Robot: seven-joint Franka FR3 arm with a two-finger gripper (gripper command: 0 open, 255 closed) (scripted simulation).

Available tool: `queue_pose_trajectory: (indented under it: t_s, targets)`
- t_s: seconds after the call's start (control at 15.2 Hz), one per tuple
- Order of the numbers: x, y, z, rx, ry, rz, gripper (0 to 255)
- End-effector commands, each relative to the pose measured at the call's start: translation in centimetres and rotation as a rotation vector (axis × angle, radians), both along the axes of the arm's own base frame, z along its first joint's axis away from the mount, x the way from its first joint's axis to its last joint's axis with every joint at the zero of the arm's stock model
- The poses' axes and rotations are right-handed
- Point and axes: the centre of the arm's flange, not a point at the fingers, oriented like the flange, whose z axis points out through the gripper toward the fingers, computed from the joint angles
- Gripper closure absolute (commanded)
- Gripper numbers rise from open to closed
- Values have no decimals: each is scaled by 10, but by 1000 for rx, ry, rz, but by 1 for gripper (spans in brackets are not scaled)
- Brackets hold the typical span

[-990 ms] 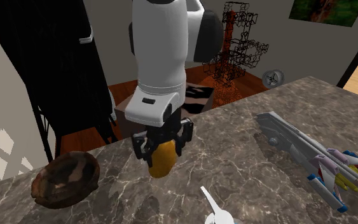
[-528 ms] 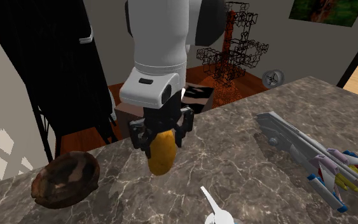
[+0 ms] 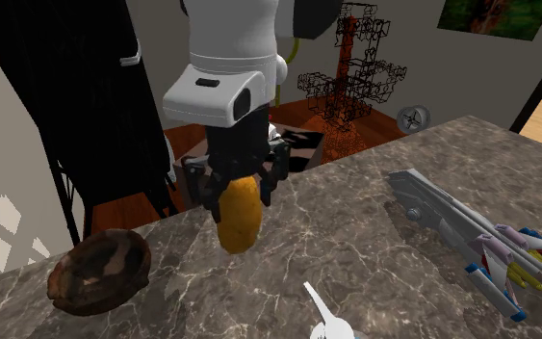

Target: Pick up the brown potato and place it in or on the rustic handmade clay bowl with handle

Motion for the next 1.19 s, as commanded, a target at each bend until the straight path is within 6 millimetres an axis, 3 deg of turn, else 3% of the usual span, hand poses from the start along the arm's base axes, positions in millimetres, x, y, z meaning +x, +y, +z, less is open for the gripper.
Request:
queue_pose_trajectory:
  t_s: [0.0,1.06,1.12]
  targets:
    - [10,-17,3,0,0,0,255]
    - [115,-202,8,0,0,0,255]
    - [115,-202,3,0,0,0,255]
